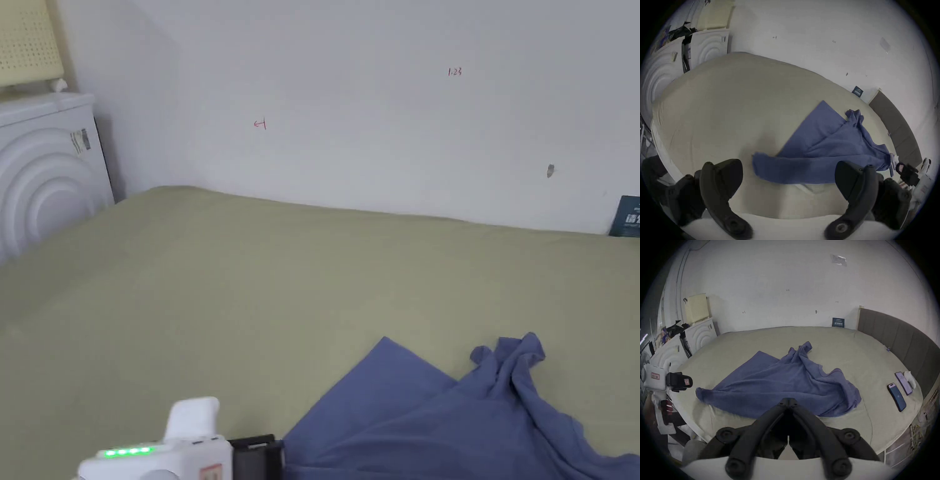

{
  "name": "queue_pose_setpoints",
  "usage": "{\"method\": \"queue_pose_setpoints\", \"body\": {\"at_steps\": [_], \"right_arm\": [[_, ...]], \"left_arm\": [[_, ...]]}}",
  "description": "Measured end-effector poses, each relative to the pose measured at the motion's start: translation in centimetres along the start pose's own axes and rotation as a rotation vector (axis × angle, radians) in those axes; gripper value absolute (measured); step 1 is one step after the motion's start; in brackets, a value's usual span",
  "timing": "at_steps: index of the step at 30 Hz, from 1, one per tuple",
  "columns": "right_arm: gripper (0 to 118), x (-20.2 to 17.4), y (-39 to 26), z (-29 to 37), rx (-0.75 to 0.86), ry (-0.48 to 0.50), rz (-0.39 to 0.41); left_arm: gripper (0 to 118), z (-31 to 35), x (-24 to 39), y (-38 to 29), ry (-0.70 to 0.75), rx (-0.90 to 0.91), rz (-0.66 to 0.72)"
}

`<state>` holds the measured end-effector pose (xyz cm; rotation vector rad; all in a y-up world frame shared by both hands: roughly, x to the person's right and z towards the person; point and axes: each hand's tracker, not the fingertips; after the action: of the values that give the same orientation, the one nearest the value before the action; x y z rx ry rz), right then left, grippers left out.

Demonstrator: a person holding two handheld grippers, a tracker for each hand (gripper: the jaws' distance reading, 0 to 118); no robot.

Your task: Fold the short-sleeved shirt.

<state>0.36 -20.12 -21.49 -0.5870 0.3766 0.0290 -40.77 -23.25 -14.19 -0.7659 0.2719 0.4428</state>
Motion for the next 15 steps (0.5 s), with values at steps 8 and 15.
{"method": "queue_pose_setpoints", "body": {"at_steps": [8,15], "right_arm": [[2,1.0,0.7,-1.3,-0.026,0.044,-0.004],[2,2.5,1.4,-3.1,-0.043,0.063,-0.020]], "left_arm": [[115,-4.1,-1.2,0.2,0.081,-0.151,-0.169],[6,-7.7,-0.9,-0.8,0.081,-0.127,-0.083]]}}
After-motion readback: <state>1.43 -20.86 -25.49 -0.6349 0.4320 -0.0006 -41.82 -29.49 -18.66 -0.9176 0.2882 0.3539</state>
